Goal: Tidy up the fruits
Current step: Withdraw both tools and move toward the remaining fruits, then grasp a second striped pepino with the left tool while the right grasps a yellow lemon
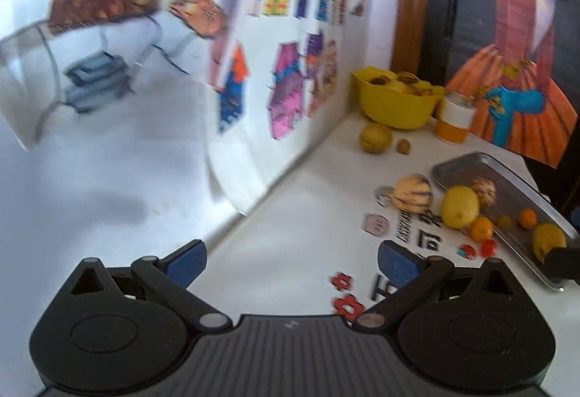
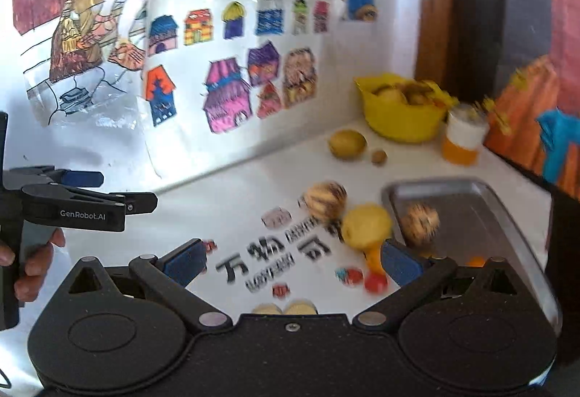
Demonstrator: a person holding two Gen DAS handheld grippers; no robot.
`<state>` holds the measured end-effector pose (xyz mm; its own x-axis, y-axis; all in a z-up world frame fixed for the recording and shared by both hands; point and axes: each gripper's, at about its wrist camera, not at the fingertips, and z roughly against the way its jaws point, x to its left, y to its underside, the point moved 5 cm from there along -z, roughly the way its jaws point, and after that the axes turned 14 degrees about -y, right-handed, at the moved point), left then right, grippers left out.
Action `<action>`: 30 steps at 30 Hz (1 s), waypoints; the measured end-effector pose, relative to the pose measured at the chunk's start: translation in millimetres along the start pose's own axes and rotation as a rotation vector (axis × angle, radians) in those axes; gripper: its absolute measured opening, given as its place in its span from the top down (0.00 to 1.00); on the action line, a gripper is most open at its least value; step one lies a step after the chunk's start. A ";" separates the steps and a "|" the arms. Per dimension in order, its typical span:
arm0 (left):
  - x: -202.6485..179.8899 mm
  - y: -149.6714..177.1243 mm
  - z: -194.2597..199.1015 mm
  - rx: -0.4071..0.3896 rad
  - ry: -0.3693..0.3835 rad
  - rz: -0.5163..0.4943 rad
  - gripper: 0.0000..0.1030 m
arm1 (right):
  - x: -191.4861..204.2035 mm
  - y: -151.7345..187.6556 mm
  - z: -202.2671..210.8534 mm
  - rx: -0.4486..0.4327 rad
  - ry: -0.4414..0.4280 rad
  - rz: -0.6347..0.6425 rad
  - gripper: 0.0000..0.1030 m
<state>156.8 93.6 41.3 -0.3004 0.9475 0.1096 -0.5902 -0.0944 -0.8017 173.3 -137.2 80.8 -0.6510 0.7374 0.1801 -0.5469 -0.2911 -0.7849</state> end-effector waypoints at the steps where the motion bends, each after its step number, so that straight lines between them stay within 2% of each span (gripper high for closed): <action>1: 3.3 -3.4 -0.4 -0.003 -0.007 0.000 0.01 | 2.9 -6.7 -4.5 -0.001 0.000 0.024 0.01; 5: 8.9 -18.5 -1.1 -0.026 -0.022 0.013 0.01 | 8.0 -25.6 -19.4 -0.013 -0.002 0.093 0.01; 10: 0.3 -30.0 -11.2 -0.023 -0.003 0.031 0.01 | 0.8 -33.2 -37.3 -0.020 -0.008 0.102 0.01; 16: -27.8 -32.2 -36.4 0.010 0.040 0.001 0.01 | -24.7 -21.6 -58.9 0.014 0.041 0.110 0.01; 24: -78.4 -31.8 -74.3 0.044 0.110 -0.066 0.01 | -64.0 7.2 -85.8 0.109 0.127 0.188 0.01; 30: -115.3 -32.7 -100.9 0.087 0.166 -0.086 0.01 | -84.6 18.8 -105.0 0.142 0.130 0.196 0.01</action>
<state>286.4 18.3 -4.4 -0.1224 0.9899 0.0715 -0.6727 -0.0298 -0.7393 273.3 -141.1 -11.4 -0.6838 0.7279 -0.0513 -0.4919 -0.5117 -0.7044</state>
